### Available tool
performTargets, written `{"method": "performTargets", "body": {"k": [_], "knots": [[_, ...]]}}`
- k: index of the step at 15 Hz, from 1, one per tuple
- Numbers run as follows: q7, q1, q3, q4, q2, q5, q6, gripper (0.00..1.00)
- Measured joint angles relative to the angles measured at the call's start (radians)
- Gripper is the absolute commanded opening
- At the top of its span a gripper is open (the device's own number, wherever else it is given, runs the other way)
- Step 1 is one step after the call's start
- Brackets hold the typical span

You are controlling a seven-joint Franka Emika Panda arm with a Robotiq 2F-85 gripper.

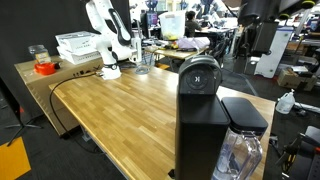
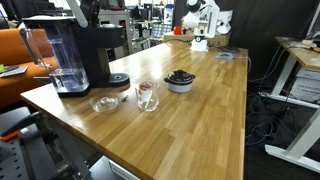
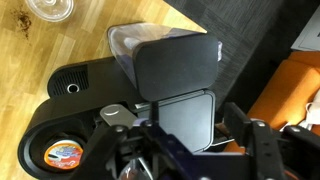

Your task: Close the coffee maker

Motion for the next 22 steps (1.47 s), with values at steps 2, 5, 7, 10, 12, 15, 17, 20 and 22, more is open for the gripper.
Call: {"method": "performTargets", "body": {"k": [2,5,7,10,12,15,17,20,22], "knots": [[0.000,0.000,0.000,0.000,-0.004,0.001,0.000,0.24],[0.000,0.000,0.000,0.000,-0.016,0.001,0.000,0.02],[0.000,0.001,0.000,0.000,-0.020,0.002,0.000,0.00],[-0.001,0.003,0.001,0.000,-0.020,0.004,0.000,0.00],[-0.002,0.007,0.002,0.000,-0.018,0.007,0.000,0.00],[-0.008,0.019,0.003,0.000,-0.009,0.021,0.000,0.00],[-0.013,0.028,0.005,0.000,-0.002,0.026,0.000,0.00],[-0.019,0.037,0.018,0.009,0.009,0.027,0.000,0.00],[-0.022,0.040,0.025,0.025,0.021,0.027,0.000,0.00]]}}
